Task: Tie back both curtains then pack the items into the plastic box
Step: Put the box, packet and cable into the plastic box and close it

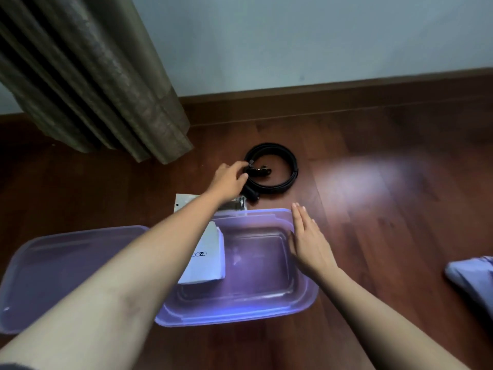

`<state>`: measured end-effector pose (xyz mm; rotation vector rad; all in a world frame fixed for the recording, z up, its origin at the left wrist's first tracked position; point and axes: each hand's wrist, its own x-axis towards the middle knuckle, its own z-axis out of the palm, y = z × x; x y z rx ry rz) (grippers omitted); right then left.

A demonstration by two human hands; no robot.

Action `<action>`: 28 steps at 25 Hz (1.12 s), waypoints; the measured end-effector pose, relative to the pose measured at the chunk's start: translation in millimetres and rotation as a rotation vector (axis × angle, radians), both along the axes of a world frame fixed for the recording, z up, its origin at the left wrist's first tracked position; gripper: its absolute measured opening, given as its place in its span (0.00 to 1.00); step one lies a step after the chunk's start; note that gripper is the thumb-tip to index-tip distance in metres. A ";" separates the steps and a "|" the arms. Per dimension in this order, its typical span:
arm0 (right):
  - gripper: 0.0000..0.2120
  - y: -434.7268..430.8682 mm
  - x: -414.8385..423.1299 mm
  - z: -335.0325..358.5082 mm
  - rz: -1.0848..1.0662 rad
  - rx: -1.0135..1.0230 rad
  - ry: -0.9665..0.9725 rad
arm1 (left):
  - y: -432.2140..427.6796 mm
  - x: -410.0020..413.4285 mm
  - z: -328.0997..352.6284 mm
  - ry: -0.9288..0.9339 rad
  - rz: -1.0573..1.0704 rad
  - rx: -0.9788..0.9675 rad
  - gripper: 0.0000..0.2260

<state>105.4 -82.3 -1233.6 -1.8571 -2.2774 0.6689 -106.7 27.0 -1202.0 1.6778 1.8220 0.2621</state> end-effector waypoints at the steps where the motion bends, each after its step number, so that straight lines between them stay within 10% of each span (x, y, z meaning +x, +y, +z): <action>1: 0.29 0.4 0.1 -1.0 0.001 0.002 0.003 | 9.1 7.1 -8.2 0.019 -0.020 -0.037 0.19; 28: 0.29 0.2 -0.6 -1.2 -0.013 -0.028 0.033 | 57.2 46.4 -29.9 0.254 0.037 -0.105 0.16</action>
